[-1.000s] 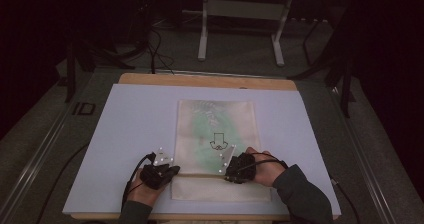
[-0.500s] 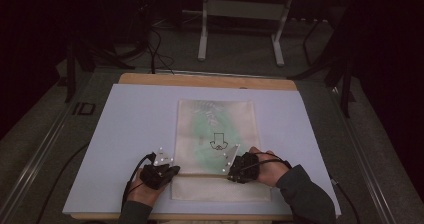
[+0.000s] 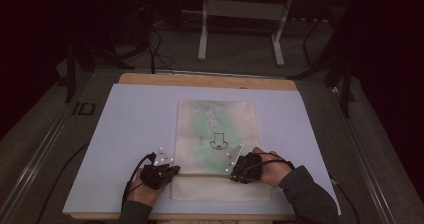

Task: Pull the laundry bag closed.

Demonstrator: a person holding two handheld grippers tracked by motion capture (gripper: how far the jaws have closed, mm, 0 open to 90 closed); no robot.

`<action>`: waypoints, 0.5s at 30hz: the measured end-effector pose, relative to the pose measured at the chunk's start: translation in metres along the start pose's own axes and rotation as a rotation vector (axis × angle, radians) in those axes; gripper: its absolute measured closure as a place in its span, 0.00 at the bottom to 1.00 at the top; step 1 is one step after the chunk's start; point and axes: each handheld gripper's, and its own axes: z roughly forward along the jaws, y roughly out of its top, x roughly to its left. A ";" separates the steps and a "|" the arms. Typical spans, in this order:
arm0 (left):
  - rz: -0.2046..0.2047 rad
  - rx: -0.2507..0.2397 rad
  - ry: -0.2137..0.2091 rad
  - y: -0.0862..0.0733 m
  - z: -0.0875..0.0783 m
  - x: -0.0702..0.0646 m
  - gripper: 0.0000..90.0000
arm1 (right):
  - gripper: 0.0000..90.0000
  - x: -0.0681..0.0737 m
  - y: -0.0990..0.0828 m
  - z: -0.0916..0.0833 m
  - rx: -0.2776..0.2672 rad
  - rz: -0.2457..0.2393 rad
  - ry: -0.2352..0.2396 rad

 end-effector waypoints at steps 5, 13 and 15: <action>0.001 0.001 0.001 0.000 0.000 0.000 0.99 | 0.92 0.000 0.000 -0.001 0.000 -0.004 0.001; 0.003 0.001 0.001 0.000 0.000 0.000 0.99 | 0.92 -0.001 -0.005 -0.004 -0.006 0.010 0.000; 0.004 0.001 0.001 0.000 0.000 0.000 0.99 | 0.92 -0.001 -0.005 -0.005 -0.005 0.007 0.000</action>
